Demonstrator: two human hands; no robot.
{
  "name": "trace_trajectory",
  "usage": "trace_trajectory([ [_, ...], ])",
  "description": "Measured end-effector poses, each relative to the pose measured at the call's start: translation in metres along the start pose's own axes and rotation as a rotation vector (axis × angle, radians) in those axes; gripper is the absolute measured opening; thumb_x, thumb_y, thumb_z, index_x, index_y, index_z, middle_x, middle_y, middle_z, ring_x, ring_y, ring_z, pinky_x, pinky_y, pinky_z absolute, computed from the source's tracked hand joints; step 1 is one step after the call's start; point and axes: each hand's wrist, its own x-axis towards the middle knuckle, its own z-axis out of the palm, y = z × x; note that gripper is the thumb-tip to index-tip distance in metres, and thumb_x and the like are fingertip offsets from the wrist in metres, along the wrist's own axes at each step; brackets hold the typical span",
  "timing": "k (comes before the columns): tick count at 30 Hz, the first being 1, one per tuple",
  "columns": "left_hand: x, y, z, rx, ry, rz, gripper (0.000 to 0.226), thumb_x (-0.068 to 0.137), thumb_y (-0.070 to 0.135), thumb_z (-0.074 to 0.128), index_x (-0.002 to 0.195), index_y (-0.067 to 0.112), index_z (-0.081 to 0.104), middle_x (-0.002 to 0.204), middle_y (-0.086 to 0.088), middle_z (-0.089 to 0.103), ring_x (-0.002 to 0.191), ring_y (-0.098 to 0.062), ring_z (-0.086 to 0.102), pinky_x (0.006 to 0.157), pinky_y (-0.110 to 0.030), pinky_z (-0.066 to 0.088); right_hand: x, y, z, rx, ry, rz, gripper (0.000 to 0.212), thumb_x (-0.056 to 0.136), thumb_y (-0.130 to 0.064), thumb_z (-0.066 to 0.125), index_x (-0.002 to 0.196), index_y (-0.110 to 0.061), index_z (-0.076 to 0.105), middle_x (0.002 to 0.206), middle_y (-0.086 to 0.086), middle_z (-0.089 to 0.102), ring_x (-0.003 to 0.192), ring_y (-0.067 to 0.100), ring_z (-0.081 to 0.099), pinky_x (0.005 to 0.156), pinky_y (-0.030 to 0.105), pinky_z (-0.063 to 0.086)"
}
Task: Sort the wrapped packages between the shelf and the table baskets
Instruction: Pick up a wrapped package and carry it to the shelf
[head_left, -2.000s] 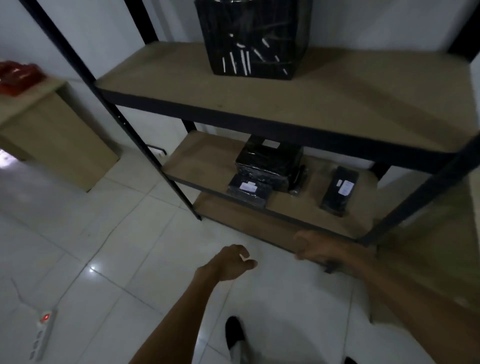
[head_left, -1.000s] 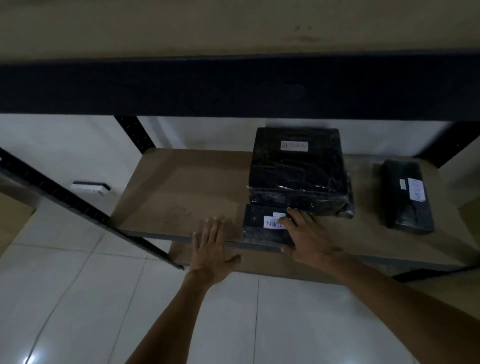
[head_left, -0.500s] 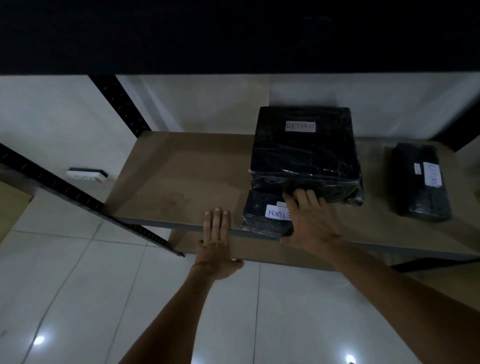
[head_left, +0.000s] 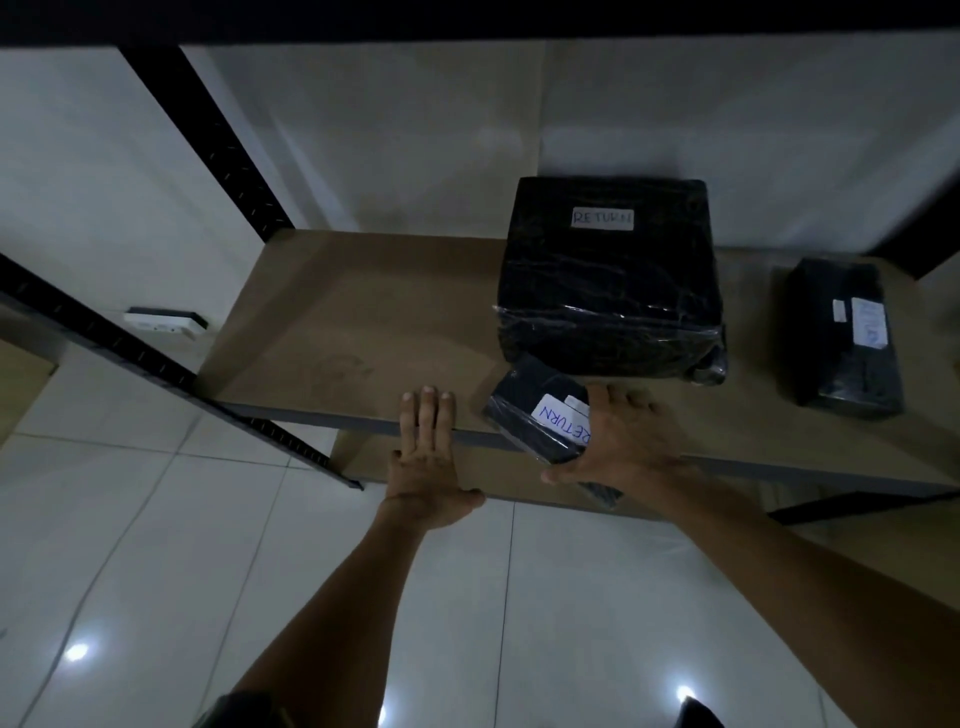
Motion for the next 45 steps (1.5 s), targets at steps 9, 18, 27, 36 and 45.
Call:
trace_trajectory([
  [9, -0.003, 0.004, -0.013, 0.025, -0.086, -0.01, 0.131, 0.07, 0.062, 0.068, 0.145, 0.019, -0.031, 0.149, -0.001, -0.041, 0.138, -0.026, -0.037, 0.115, -0.053, 0.023, -0.023, -0.016, -0.013, 0.438, -0.036, 0.172, 0.096, 0.044, -0.065, 0.082, 0.119, -0.02, 0.04, 0.113, 0.001, 0.06, 0.098, 0.021, 0.06, 0.081, 0.032, 0.051],
  [18, -0.029, 0.027, -0.049, -0.261, -0.157, 0.011, 0.074, 0.088, 0.045, 0.06, 0.149, 0.02, 0.026, 0.157, -0.006, 0.021, 0.146, -0.027, 0.018, 0.115, -0.044, 0.027, -0.082, -0.025, -0.036, 1.032, -0.012, 0.34, 0.09, 0.047, -0.054, 0.088, 0.114, -0.022, 0.036, 0.098, -0.006, 0.06, 0.087, 0.012, 0.062, 0.071, 0.028, 0.053],
  [27, -0.189, 0.145, -0.126, -1.352, -0.266, 0.01, 0.031, 0.098, 0.046, 0.041, 0.104, 0.03, 0.067, 0.09, 0.017, 0.074, 0.087, -0.001, 0.069, 0.066, -0.013, 0.051, -0.171, -0.022, -0.099, 1.362, 0.112, 0.565, 0.073, 0.061, -0.045, 0.085, 0.112, -0.018, 0.04, 0.105, -0.001, 0.059, 0.094, 0.018, 0.06, 0.083, 0.033, 0.051],
  [36, -0.277, 0.183, -0.168, -1.228, -0.212, 0.092, 0.038, 0.079, 0.027, 0.078, 0.113, 0.016, 0.064, 0.098, 0.003, 0.074, 0.084, -0.006, 0.07, 0.063, -0.015, 0.049, -0.277, 0.02, -0.166, 1.502, -0.085, 0.46, 0.044, 0.089, -0.054, 0.052, 0.119, -0.022, 0.053, 0.106, -0.001, 0.068, 0.087, 0.011, 0.064, 0.065, 0.024, 0.05],
  [45, -0.372, 0.263, -0.179, -1.004, -0.305, 0.236, 0.059, 0.059, 0.052, 0.072, 0.108, 0.018, 0.068, 0.094, 0.002, 0.075, 0.081, -0.012, 0.066, 0.063, -0.023, 0.047, -0.397, 0.128, -0.196, 1.363, 0.295, 0.25, 0.092, 0.061, -0.051, 0.082, 0.137, -0.023, 0.038, 0.126, 0.003, 0.06, 0.112, 0.021, 0.06, 0.098, 0.049, 0.048],
])
